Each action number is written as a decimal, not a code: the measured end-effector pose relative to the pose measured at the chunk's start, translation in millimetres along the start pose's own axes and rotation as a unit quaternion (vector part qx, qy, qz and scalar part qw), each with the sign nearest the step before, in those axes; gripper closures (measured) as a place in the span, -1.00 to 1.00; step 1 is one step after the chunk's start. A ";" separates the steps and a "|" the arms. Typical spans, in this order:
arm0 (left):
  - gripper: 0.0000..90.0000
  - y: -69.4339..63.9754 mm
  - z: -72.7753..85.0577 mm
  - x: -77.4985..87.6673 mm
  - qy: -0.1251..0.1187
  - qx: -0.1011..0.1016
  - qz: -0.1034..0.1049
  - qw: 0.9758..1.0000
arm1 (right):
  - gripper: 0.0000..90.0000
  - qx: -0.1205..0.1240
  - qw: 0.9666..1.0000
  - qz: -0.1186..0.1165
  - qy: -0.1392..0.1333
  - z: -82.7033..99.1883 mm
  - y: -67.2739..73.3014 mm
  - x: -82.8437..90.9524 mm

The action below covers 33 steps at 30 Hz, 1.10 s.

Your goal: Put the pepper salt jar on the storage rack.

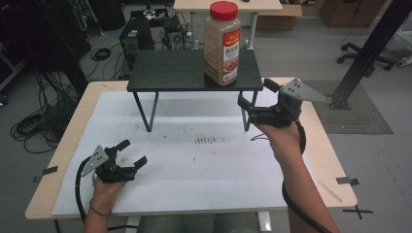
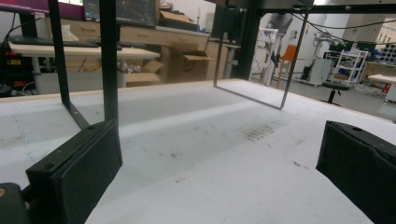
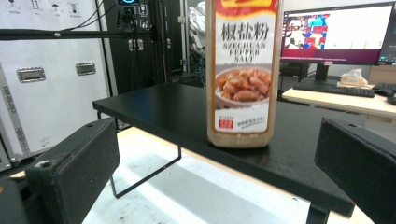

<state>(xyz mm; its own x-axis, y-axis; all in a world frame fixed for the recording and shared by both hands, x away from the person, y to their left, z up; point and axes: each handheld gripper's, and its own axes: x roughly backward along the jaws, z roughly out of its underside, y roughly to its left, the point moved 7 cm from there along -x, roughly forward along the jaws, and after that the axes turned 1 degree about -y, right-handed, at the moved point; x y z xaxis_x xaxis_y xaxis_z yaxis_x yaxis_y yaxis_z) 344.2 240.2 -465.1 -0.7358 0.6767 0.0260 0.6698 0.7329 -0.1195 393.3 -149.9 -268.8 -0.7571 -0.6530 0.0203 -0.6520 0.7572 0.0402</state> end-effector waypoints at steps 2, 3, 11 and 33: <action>-1.00 0.2 -0.1 -0.1 -0.001 0.001 0.000 1.000 | -1.00 -0.005 1.000 -0.001 -0.001 5.5 -0.1 1.5; -1.00 0.3 -0.1 -0.1 0.000 0.001 0.000 1.000 | -1.00 -0.006 1.000 -0.001 -0.001 7.6 -0.1 2.0; -1.00 0.0 -0.1 -0.1 -0.001 0.001 0.000 1.000 | -1.00 -0.020 1.000 0.004 0.005 31.4 -4.3 6.8; -1.00 -0.1 0.1 -0.5 0.000 0.002 0.002 1.000 | -1.00 -0.045 0.999 0.006 0.001 71.9 -12.7 16.3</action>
<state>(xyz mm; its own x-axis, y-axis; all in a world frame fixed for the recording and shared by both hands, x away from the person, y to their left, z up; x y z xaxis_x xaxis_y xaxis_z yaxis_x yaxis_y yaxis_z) 344.5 239.8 -465.1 -0.7336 0.6791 0.0258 0.6719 0.7304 -0.1228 386.3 -168.8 -340.9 -0.7641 -0.6446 0.0235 -0.6370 0.7598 0.1298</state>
